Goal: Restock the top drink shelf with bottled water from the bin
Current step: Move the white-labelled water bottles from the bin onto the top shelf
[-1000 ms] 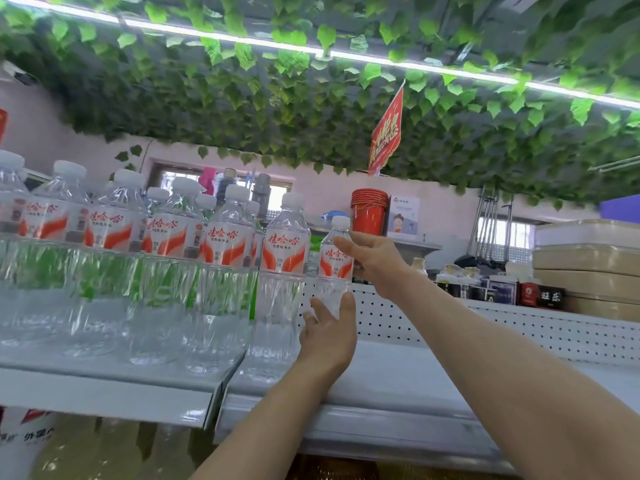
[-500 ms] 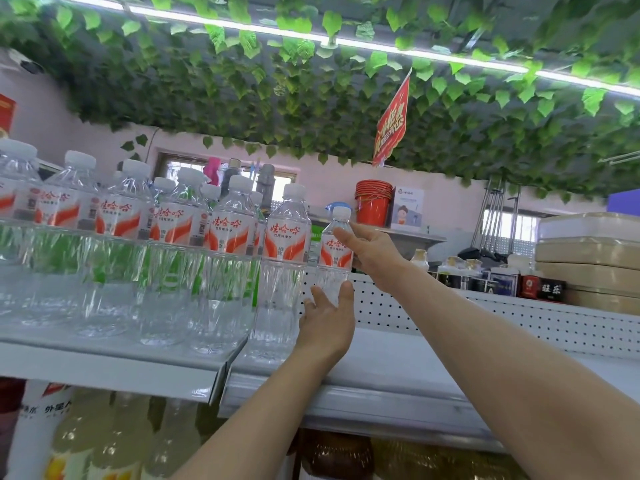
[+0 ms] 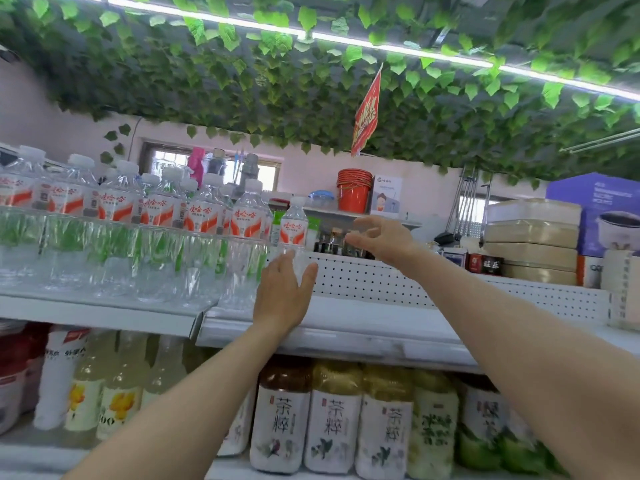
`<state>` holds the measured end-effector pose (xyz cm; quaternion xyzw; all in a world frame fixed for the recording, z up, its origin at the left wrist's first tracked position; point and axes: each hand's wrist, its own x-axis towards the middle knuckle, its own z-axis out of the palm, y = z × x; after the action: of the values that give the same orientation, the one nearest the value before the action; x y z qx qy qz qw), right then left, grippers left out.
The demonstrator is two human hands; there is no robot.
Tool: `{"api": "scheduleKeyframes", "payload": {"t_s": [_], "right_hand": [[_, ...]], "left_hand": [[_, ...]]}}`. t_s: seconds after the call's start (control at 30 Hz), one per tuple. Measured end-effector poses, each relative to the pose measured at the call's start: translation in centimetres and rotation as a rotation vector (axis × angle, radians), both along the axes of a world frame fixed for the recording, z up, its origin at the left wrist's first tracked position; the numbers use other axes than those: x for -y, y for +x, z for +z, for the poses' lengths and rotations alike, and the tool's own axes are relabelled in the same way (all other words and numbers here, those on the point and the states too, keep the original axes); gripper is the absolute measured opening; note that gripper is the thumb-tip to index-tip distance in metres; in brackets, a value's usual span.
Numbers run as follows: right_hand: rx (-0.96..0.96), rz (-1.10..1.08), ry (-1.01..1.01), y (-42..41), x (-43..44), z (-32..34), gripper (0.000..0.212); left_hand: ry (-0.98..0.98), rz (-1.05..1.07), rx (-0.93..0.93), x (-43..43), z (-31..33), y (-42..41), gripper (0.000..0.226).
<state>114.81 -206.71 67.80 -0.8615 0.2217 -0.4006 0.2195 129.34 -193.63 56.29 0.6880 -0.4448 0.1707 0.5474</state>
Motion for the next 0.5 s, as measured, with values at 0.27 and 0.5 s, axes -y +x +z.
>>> {"api": "scheduleKeyframes", "payload": {"t_s": [0.27, 0.5], "right_hand": [[-0.148, -0.048, -0.119, -10.3, -4.6, -1.9, 0.064], [-0.304, -0.034, -0.135, -16.0, -8.0, -8.3, 0.063]], "left_hand": [[-0.024, 0.087, -0.029, -6.0, 0.1, -8.5, 0.066], [0.061, 0.156, -0.102, -10.8, -4.3, -14.8, 0.056]]}}
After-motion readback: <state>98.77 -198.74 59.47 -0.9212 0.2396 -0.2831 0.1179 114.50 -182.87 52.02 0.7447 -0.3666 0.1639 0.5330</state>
